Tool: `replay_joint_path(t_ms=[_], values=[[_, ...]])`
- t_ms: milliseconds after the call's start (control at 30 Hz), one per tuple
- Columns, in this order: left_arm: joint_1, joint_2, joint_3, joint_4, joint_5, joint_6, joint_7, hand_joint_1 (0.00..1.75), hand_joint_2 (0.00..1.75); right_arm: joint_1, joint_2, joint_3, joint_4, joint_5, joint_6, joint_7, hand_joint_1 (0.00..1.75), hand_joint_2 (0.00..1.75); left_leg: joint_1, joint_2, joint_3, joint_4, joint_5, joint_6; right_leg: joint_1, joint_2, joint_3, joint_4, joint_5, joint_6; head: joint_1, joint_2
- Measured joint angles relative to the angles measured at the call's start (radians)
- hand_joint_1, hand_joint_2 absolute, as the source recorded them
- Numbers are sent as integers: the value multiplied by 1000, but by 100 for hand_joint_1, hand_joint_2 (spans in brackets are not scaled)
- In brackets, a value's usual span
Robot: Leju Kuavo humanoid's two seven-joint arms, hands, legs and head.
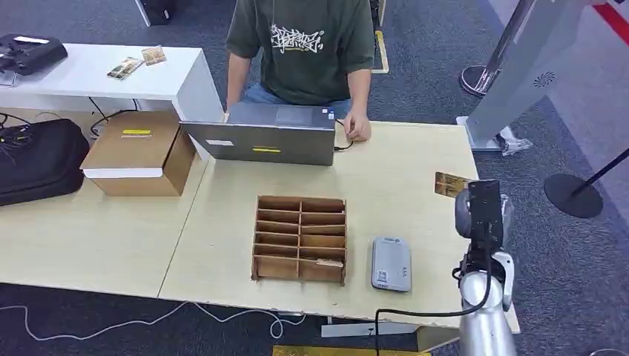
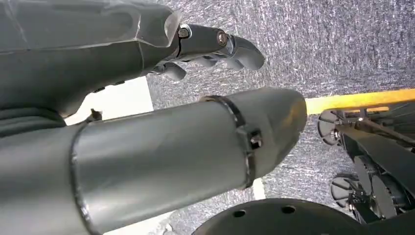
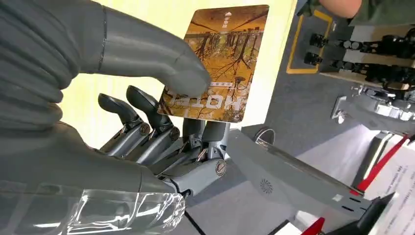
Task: Pass the card to the sensor for recognition and then transmit it.
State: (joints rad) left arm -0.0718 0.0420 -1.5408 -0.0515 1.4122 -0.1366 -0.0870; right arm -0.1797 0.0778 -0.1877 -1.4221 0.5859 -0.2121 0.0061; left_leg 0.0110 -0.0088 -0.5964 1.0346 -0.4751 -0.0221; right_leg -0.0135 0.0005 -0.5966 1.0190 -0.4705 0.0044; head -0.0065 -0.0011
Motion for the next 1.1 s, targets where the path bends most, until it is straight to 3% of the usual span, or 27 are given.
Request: replay_joint_path(t_ms=[267, 567, 1100], values=[[0, -5, 0, 0, 1, 1, 0, 0, 0, 72, 15, -11, -37, -2, 1, 4, 175, 175, 0, 0, 0, 0, 0, 0, 0, 0, 0, 0, 0, 0, 0, 0], [-1, -9, 0, 0, 6, 2, 5, 0, 0, 168, 67, -13, -124, 0, 18, 26, 175, 175, 0, 0, 0, 0, -1, 0, 0, 0, 0, 0, 0, 0, 0, 0], [-7, -11, 0, 0, 8, 12, 17, 0, 0, 252, 134, -11, -172, 8, 14, 100, 175, 175, 0, 0, 0, 0, -1, 0, 0, 0, 0, 0, 0, 0, 0, 0]])
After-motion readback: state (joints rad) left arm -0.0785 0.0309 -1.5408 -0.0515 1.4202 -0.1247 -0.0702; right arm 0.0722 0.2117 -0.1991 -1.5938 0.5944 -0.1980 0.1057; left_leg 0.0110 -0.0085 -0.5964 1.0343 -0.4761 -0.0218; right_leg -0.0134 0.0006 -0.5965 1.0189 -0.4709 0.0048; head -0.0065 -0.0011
